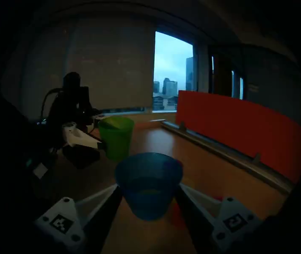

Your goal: Pour water

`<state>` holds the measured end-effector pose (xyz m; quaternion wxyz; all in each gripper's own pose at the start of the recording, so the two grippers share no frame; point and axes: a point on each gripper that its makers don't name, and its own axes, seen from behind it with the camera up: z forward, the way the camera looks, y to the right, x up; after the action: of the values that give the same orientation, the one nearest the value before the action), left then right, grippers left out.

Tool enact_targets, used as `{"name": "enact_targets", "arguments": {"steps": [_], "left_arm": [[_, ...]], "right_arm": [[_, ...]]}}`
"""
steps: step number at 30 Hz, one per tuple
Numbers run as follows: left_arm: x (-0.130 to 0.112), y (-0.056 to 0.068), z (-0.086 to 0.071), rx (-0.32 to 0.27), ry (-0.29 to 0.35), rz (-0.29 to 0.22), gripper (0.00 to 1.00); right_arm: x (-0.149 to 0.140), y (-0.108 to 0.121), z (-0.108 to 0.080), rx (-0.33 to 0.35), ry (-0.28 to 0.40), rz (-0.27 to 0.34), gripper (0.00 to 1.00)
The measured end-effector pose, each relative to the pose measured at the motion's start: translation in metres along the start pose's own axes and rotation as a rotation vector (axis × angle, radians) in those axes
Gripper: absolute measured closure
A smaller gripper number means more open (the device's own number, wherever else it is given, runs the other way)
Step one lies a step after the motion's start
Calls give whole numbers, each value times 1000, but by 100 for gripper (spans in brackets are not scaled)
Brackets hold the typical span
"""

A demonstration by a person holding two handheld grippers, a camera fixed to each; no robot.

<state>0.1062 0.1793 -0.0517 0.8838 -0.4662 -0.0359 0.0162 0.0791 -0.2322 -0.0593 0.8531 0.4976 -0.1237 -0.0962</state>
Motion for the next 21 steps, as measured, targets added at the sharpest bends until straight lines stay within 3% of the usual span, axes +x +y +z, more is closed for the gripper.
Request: {"name": "enact_targets", "arguments": {"steps": [21], "left_arm": [[7, -1, 4, 6, 39, -20, 20]], "right_arm": [[31, 12, 5, -34, 128, 31, 15]]}}
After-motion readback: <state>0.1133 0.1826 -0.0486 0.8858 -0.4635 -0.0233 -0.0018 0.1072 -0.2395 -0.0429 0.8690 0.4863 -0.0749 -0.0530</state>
